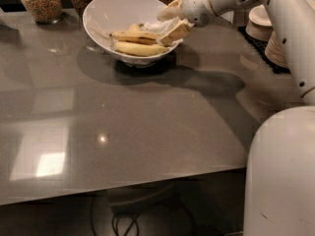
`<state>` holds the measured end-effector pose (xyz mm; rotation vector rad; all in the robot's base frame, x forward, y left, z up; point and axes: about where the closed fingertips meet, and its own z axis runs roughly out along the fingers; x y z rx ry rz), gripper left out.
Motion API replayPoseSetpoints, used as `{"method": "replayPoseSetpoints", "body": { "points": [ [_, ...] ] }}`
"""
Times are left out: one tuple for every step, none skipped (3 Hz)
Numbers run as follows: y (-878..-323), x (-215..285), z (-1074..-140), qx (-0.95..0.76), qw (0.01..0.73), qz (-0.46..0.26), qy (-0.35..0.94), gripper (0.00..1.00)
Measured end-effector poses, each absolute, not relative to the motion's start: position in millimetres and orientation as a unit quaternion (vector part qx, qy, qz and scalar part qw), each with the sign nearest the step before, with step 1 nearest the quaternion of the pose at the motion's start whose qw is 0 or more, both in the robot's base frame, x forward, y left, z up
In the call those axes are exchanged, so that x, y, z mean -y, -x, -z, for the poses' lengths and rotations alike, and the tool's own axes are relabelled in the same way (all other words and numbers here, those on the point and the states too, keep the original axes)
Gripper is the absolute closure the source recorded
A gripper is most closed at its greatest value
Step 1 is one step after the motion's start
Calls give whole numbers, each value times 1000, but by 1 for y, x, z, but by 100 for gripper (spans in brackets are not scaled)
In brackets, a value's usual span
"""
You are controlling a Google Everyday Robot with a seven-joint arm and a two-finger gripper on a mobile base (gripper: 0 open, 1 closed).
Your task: Pick banana from white bowl
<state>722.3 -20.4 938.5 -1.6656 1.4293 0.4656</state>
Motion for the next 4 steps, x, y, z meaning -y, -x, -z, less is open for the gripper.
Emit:
{"method": "replayPoseSetpoints", "body": {
  "points": [
    [-727, 17, -937, -571, 432, -190, 672, 51],
    [-730, 16, -935, -570, 430, -192, 673, 48],
    [-731, 15, -932, -571, 427, -194, 673, 41],
    [-732, 14, -929, -573, 424, -195, 674, 41]
  ]
}}
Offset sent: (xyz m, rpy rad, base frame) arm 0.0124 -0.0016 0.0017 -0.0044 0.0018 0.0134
